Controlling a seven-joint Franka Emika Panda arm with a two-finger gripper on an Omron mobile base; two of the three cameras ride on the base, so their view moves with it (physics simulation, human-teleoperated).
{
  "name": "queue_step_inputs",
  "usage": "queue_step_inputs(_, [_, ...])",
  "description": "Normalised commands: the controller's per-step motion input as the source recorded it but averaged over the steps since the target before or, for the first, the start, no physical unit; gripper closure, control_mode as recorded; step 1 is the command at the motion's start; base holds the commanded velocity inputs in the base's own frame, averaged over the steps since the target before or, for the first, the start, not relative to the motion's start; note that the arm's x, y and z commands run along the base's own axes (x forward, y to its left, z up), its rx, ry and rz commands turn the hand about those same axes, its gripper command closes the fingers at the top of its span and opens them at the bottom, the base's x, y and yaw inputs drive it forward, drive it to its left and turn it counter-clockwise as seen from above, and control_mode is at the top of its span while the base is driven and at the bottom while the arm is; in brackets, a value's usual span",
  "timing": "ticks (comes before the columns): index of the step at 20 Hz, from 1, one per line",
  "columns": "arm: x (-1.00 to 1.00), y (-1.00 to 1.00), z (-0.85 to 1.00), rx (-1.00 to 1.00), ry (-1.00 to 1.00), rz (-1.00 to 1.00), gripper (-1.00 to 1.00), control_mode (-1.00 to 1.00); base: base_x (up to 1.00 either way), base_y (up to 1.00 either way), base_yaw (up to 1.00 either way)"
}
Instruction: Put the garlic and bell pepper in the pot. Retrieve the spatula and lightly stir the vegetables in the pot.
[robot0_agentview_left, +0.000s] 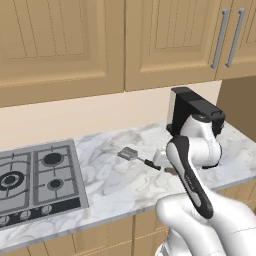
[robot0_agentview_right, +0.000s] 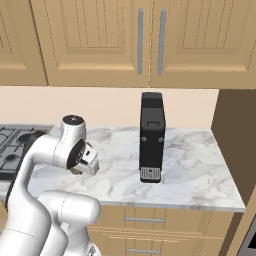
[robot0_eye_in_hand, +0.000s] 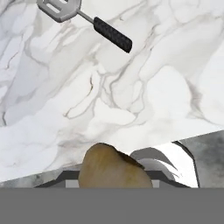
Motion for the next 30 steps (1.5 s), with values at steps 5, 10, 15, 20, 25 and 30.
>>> queue_step_inputs(5, [-0.01,0.08,0.38,-0.15,0.10,-0.05,1.00,-1.00,0.00,0.00,0.00])
queue_step_inputs(10, [-0.11,0.19,0.39,-0.10,0.01,0.00,1.00,-1.00,0.00,0.00,0.00])
queue_step_inputs(15, [-0.01,0.00,0.00,0.00,0.00,0.00,1.00,-1.00,0.00,0.00,0.00])
queue_step_inputs(20, [0.00,0.00,0.00,0.00,0.00,0.00,1.00,-1.00,0.00,0.00,0.00])
queue_step_inputs(25, [-0.16,0.01,0.00,0.00,-0.01,0.00,1.00,-1.00,0.00,0.00,0.00])
queue_step_inputs(30, [0.00,0.00,0.00,0.00,0.00,0.00,1.00,1.00,-0.76,0.47,0.00])
